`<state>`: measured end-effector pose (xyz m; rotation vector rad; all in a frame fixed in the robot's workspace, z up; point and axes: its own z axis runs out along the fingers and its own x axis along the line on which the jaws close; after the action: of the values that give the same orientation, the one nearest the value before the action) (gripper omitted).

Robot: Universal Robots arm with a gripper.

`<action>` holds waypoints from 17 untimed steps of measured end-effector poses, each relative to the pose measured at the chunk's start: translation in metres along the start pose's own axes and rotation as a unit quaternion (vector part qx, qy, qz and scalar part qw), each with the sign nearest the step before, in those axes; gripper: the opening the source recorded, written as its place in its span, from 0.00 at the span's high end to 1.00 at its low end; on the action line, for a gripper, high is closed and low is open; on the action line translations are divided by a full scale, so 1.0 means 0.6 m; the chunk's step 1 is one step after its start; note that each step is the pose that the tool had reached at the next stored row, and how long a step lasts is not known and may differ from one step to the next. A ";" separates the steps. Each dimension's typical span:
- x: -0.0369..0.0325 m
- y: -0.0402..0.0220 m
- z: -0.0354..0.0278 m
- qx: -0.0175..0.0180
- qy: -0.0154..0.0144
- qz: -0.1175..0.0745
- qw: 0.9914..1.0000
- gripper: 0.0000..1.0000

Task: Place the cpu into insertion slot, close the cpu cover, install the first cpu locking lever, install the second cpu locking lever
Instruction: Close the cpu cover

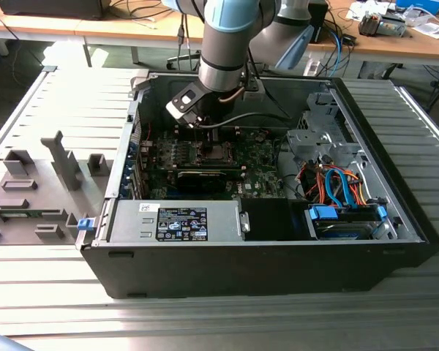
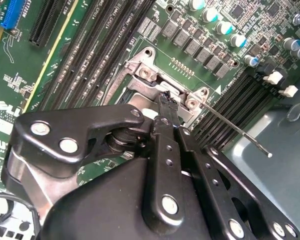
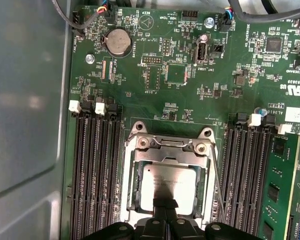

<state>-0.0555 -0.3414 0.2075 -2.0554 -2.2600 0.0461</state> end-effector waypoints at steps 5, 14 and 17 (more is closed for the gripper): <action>0.001 -0.009 0.003 0.000 0.000 0.000 1.000 0.89; 0.001 -0.008 -0.007 0.000 0.000 0.000 1.000 0.89; 0.001 -0.007 -0.013 0.000 0.000 0.000 1.000 0.89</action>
<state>-0.0591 -0.3414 0.2157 -2.0556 -2.2602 0.0468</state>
